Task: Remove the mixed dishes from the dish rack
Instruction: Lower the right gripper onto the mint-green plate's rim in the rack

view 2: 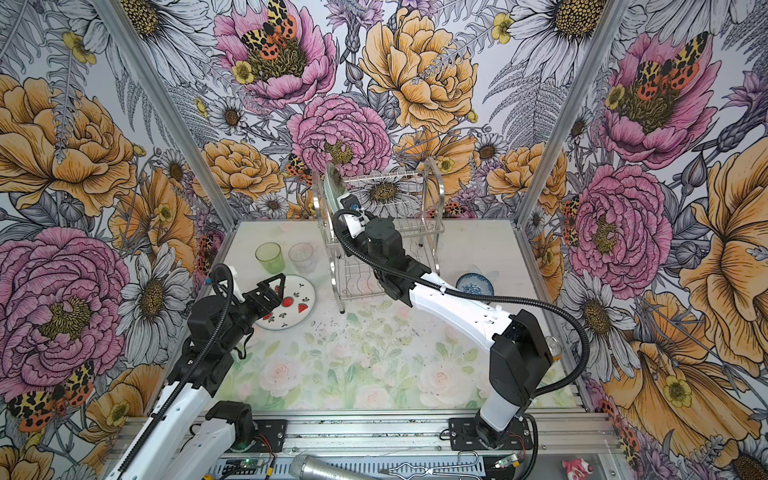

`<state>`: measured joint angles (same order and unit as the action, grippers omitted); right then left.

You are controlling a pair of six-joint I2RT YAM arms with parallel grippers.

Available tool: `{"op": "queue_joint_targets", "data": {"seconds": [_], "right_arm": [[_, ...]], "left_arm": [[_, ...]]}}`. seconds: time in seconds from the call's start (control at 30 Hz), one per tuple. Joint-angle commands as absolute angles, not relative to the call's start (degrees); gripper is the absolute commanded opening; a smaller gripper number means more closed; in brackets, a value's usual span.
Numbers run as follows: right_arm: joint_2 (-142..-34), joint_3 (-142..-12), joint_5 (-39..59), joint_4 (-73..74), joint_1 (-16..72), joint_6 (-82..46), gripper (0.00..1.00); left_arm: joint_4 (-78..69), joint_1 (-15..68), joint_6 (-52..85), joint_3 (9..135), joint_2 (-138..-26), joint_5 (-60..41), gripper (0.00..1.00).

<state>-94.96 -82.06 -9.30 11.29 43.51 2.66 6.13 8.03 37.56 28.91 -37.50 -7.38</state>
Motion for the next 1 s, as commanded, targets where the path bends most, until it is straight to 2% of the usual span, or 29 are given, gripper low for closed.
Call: {"op": "queue_joint_targets", "data": {"seconds": [0.0,0.3,0.43,0.53,0.67,0.87,0.97], "right_arm": [[-95.63,-84.46,-8.09,11.68,42.98,2.68,0.49],[-96.69,-85.27,-7.36,11.66,42.19,2.63,0.31],[-97.36,-85.95,-7.21,11.85,41.96,2.79,0.31],[-97.76,-86.30,-6.96,11.87,41.92,2.82,0.26],[-98.15,-86.84,-6.83,11.84,41.88,3.07,0.29],[-98.94,-87.35,-7.29,11.94,41.92,4.20,0.29],[-99.56,-87.62,-7.41,12.17,41.92,5.00,0.22]], "left_arm": [[4.62,8.35,37.88,28.13,-36.88,-7.49,0.99],[4.42,8.17,38.00,28.21,-37.84,-7.87,0.99],[4.84,8.09,38.07,28.21,-37.66,-7.59,0.99],[5.20,8.05,38.00,28.31,-37.45,-7.33,0.99],[5.36,7.95,38.06,28.31,-37.39,-7.21,0.99],[5.32,8.00,38.01,28.33,-37.90,-7.03,0.99],[5.33,7.94,38.02,28.47,-38.19,-7.21,0.99]]}}
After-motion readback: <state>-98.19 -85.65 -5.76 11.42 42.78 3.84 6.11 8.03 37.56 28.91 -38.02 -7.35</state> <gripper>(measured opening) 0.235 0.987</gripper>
